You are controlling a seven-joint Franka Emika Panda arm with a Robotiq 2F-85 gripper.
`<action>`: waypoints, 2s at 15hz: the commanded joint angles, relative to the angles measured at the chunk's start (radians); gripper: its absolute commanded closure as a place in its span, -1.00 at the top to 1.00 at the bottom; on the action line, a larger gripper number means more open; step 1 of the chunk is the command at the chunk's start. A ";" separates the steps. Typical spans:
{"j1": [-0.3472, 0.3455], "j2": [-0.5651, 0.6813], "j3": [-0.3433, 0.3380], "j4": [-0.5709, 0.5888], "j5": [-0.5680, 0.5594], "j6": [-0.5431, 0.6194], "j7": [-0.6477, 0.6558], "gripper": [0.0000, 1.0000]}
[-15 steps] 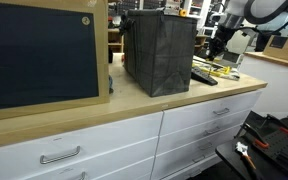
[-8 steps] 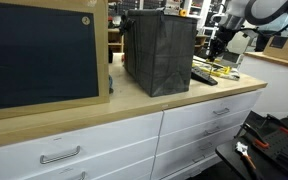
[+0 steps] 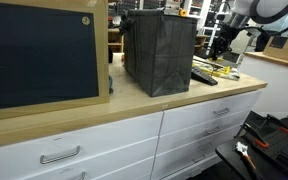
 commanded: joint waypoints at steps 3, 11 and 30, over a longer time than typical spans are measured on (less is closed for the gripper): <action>0.004 -0.045 -0.006 -0.026 -0.007 0.018 0.003 -0.92; 0.030 -0.013 -0.019 -0.019 0.051 0.035 -0.028 -0.92; 0.025 -0.034 -0.015 -0.030 0.053 -0.030 -0.021 -0.92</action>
